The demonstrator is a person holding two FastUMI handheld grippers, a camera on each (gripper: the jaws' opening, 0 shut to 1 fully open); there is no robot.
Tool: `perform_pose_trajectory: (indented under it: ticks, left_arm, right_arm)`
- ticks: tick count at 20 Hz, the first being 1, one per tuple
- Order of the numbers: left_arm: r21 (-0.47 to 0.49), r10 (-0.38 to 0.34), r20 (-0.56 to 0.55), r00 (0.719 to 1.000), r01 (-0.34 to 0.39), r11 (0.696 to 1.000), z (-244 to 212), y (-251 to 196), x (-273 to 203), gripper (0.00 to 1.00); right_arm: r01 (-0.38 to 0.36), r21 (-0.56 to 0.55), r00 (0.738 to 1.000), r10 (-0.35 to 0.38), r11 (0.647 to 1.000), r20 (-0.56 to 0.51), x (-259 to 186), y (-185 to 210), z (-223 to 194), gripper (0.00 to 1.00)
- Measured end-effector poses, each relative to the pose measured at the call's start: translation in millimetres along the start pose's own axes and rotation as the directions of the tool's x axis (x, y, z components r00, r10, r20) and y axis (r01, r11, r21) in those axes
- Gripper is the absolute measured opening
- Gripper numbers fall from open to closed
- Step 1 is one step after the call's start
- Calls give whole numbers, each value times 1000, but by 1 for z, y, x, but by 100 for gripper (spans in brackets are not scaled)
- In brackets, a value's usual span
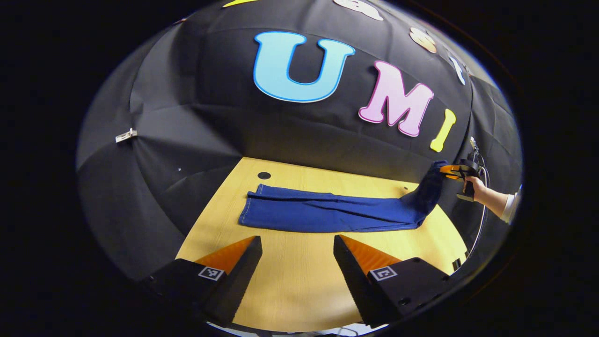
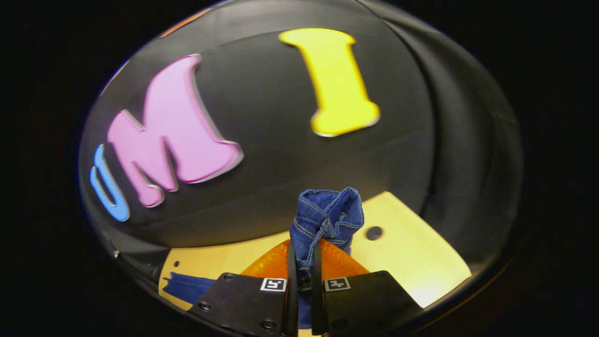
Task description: Grasp the waist and the cuffs of the jeans and fold them to make the two legs overlap; first hold the waist and fold one-third of the jeans toward the cuffs, then hold the cuffs and fold the remaining one-third in the same direction to finish folding.
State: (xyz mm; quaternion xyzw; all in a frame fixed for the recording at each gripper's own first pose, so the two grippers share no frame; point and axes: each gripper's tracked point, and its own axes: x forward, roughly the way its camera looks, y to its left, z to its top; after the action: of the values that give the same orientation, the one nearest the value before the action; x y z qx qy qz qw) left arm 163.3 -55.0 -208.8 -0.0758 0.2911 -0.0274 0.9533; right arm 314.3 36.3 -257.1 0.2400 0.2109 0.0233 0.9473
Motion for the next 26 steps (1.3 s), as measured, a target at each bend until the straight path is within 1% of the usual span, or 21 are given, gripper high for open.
perform_pose_trajectory:
  ticks: [2, 4, 6, 7, 8, 9, 10, 12, 13, 14, 15, 16, 18, 19, 20, 21, 22, 23, 24, 25, 26]
  left_arm:
    - [-20, 12, 11, 1000, -11, 1000, 0, 10, -12, 97]
    - [-26, 17, 14, 1000, -17, 1000, -2, 14, -25, 97]
    - [-30, 19, -6, 1000, -19, 999, -10, 15, -31, 97]
    - [-34, 21, -23, 1000, -22, 999, -16, 16, -29, 97]
    - [-46, 25, -47, 999, -28, 999, -19, 18, -26, 97]
    - [-61, 25, -72, 997, -29, 998, -23, 19, -20, 97]
    - [-78, 20, -96, 995, -27, 997, -22, 19, -14, 97]
    - [-103, 2, -135, 991, -16, 994, -19, 21, 10, 97]
    - [-112, -20, -157, 987, 2, 994, -19, 20, 29, 97]
    - [-123, -49, -181, 982, 27, 992, -16, 20, 47, 93]
    - [-132, -67, -212, 975, 39, 990, -14, 23, 68, 97]
    - [-136, -67, -240, 968, 35, 990, -10, 30, 90, 97]
    - [-171, -69, -298, 952, 17, 985, -2, 46, 141, 97]
    - [-198, -64, -335, 940, -4, 980, 3, 54, 167, 97]
    - [-217, -53, -368, 928, -30, 976, 6, 64, 194, 97]
    - [-227, -44, -405, 913, -54, 972, 3, 71, 215, 97]
    - [-220, -29, -464, 885, -83, 972, -2, 78, 234, 97]
    - [-181, 8, -520, 854, -119, 976, -10, 88, 250, 97]
    - [-112, 64, -567, 821, -154, 982, -17, 104, 265, 97]
    - [-61, 106, -594, 797, -176, 982, -22, 120, 278, 97]
    - [-48, 116, -620, 776, -186, 981, -27, 126, 286, 97]
  right_arm:
    - [-106, -79, 993, 101, 991, -62, -27, 37, -42, 14]
    - [-196, -111, 966, 172, 974, -191, -50, 60, -114, 14]
    - [-250, -140, 920, 191, 958, -343, -72, 57, -194, 14]
    - [-257, -164, 894, 170, 952, -413, -85, 44, -231, 14]
    - [-261, -180, 873, 152, 948, -464, -101, 27, -255, 14]
    - [-286, -156, 851, 176, 945, -495, -123, 16, -262, 14]
    - [-328, -110, 838, 235, 938, -493, -134, 17, -254, 23]
    - [-415, -6, 783, 354, 910, -511, -174, 3, -223, 41]
    - [-438, 10, 759, 376, 899, -531, -173, 2, -210, 56]
    - [-460, 3, 749, 390, 888, -535, -182, -6, -193, 71]
    - [-484, 2, 746, 414, 875, -521, -201, -16, -173, 85]
    - [-505, -5, 752, 437, 863, -494, -216, -30, -143, 84]
    - [-515, -44, 772, 441, 856, -457, -239, -66, -110, 83]
    - [-507, -66, 784, 428, 860, -449, -248, -87, -101, 72]
    - [-489, -82, 798, 407, 869, -445, -256, -109, -95, 83]
    - [-466, -86, 808, 383, 881, -448, -263, -130, -93, 83]
    - [-437, -80, 816, 357, 896, -454, -271, -152, -91, 83]
    - [-410, -67, 822, 336, 910, -461, -278, -170, -92, 83]
    - [-387, -58, 825, 318, 920, -467, -283, -189, -93, 83]
    - [-366, -66, 830, 294, 928, -474, -286, -208, -96, 83]
    - [-336, -96, 841, 253, 937, -479, -286, -230, -100, 83]
